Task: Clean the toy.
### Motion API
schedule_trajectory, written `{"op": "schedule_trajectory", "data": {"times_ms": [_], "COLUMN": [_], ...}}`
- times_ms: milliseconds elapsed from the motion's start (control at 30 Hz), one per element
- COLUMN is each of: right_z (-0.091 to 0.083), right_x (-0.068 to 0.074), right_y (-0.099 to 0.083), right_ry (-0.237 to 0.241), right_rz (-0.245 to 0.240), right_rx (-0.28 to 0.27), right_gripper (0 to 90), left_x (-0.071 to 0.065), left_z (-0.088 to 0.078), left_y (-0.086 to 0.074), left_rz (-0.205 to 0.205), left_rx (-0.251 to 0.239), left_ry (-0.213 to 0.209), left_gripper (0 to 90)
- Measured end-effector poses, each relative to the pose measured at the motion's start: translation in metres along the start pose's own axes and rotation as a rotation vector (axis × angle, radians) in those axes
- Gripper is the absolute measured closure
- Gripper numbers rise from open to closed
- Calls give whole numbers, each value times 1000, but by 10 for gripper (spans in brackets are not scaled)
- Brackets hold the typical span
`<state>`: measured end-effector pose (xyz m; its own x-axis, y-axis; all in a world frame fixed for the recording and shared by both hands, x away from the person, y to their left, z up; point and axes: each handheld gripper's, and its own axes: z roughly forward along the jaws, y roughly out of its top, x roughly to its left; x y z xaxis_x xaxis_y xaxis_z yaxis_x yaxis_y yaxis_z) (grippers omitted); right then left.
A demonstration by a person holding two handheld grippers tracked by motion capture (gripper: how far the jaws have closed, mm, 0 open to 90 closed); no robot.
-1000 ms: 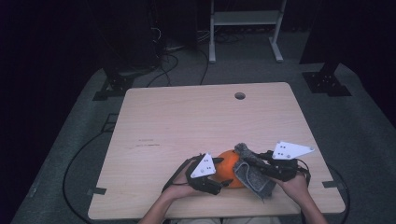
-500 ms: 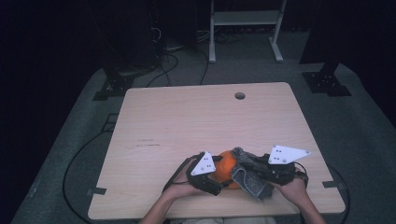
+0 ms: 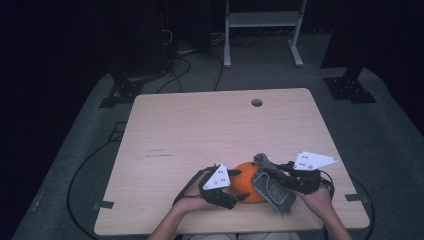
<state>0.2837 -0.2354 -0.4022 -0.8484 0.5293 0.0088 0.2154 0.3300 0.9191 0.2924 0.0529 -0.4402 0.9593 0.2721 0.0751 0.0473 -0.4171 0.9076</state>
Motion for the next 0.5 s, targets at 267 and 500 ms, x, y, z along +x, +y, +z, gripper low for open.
{"op": "schedule_trajectory", "data": {"times_ms": [267, 500], "right_z": [1, 7], "right_x": [1, 22], "right_y": [2, 20], "right_ry": [3, 13], "right_rz": [-14, -73], "right_rx": [2, -71], "right_gripper": [775, 776], "left_x": [-1, -10], "left_z": [10, -9], "left_y": [-1, 20], "left_rz": [3, 156], "left_rx": [60, 72], "left_ry": [70, 256], "left_gripper": [253, 356]}}
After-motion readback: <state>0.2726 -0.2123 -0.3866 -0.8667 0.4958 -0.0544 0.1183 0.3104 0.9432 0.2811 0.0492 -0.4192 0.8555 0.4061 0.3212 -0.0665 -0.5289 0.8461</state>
